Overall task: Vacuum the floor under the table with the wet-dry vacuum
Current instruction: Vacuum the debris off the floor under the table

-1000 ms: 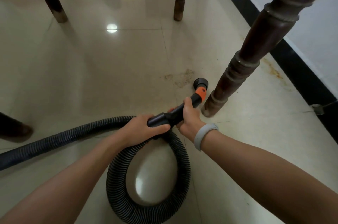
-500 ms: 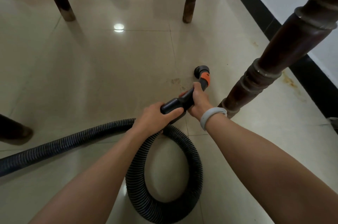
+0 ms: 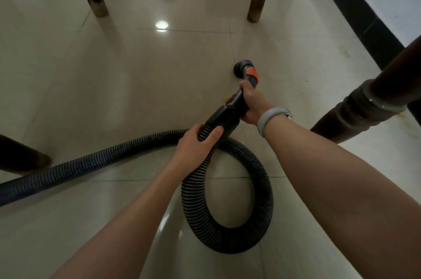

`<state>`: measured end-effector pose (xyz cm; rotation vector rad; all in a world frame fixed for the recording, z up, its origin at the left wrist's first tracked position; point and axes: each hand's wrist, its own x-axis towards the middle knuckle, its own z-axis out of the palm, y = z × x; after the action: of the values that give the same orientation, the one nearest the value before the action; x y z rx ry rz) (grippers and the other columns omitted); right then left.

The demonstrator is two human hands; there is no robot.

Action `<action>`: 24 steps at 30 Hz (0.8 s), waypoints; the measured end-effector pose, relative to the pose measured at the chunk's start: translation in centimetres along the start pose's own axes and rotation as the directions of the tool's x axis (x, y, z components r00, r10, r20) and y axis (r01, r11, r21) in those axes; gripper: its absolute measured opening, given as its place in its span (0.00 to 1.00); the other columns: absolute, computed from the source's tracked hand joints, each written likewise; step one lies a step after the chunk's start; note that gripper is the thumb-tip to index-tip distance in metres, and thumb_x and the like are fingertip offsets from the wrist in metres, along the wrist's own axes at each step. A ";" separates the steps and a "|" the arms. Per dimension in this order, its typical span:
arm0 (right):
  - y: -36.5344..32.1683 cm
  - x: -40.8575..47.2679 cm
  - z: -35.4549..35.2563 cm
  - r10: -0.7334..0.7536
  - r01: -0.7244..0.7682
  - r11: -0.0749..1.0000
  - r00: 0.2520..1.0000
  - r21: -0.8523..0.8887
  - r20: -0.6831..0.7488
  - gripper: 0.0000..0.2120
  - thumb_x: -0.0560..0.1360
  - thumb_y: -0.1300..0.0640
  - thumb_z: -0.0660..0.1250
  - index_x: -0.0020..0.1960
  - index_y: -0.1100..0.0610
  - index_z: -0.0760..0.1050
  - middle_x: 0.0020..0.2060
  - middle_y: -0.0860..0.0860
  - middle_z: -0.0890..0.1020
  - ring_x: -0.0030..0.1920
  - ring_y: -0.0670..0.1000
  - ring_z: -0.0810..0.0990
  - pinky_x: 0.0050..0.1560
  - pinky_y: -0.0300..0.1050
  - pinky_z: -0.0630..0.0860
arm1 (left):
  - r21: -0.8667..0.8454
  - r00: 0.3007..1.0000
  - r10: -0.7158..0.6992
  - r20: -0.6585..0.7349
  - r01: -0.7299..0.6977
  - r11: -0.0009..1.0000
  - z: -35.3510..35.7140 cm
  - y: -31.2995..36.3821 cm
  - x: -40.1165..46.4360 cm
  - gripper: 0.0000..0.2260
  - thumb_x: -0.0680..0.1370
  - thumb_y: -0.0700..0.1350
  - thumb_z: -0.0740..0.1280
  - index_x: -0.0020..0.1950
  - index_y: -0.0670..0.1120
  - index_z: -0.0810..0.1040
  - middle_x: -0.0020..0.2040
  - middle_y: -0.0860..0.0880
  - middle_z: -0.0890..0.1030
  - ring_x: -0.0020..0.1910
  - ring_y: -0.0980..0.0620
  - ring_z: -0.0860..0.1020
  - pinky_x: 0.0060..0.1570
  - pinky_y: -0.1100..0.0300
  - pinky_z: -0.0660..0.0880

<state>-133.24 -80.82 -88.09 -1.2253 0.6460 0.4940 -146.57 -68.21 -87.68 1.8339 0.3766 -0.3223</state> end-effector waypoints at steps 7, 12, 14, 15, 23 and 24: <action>2.7 -2.2 4.2 -0.005 0.017 0.987 0.997 -0.160 0.078 0.12 0.80 0.56 0.60 0.55 0.63 0.64 0.33 0.56 0.72 0.31 0.54 0.74 0.36 0.49 0.76 | -0.120 0.986 -0.162 0.048 0.166 0.979 -1.7 -2.5 -2.5 0.19 0.76 0.61 0.60 0.46 0.44 0.73 0.32 0.45 0.76 0.25 0.50 0.77 0.27 0.59 0.76; 4.9 -4.0 5.5 -0.007 0.023 0.968 0.998 -0.249 0.063 0.10 0.80 0.55 0.59 0.52 0.62 0.64 0.34 0.56 0.73 0.31 0.54 0.75 0.40 0.50 0.77 | -0.102 0.977 -0.195 0.083 0.203 0.974 -3.2 -3.5 -4.4 0.20 0.76 0.61 0.59 0.46 0.43 0.72 0.31 0.44 0.76 0.24 0.49 0.77 0.27 0.58 0.77; 5.5 -4.7 5.6 -0.018 0.027 0.959 0.999 -0.283 0.033 0.10 0.80 0.54 0.59 0.44 0.60 0.65 0.36 0.57 0.74 0.34 0.55 0.76 0.47 0.53 0.77 | -0.098 0.970 -0.214 0.113 0.225 0.969 -3.5 -3.6 -5.0 0.20 0.76 0.61 0.59 0.47 0.44 0.72 0.31 0.44 0.77 0.25 0.49 0.78 0.27 0.58 0.77; 5.7 -4.9 5.6 -0.037 0.039 0.953 0.999 -0.299 0.013 0.11 0.79 0.54 0.59 0.42 0.58 0.64 0.39 0.58 0.75 0.36 0.57 0.77 0.51 0.55 0.78 | -0.094 0.968 -0.221 0.121 0.233 0.968 -3.5 -3.6 -5.3 0.20 0.76 0.62 0.59 0.47 0.44 0.72 0.31 0.44 0.77 0.25 0.48 0.78 0.28 0.58 0.77; 8.3 -8.0 3.4 -0.027 0.013 0.923 0.999 -0.385 -0.032 0.09 0.80 0.54 0.59 0.49 0.61 0.65 0.40 0.58 0.75 0.36 0.57 0.77 0.45 0.53 0.78 | 0.020 0.966 -0.157 0.203 0.156 0.988 -2.3 -4.9 -6.8 0.18 0.76 0.60 0.61 0.59 0.50 0.71 0.50 0.45 0.81 0.45 0.46 0.82 0.52 0.47 0.79; 8.5 -8.5 3.1 -0.003 -0.006 0.926 1.000 -0.377 -0.024 0.09 0.80 0.55 0.59 0.51 0.61 0.65 0.39 0.58 0.75 0.35 0.56 0.77 0.44 0.53 0.78 | 0.024 0.967 -0.144 0.209 0.142 0.990 -1.8 -5.1 -7.2 0.20 0.76 0.61 0.61 0.60 0.49 0.72 0.51 0.46 0.81 0.47 0.47 0.81 0.53 0.48 0.78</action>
<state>-144.49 -75.59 -87.50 -1.5969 0.5873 0.6251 -155.22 -65.72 -88.70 1.7642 0.3609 -0.6133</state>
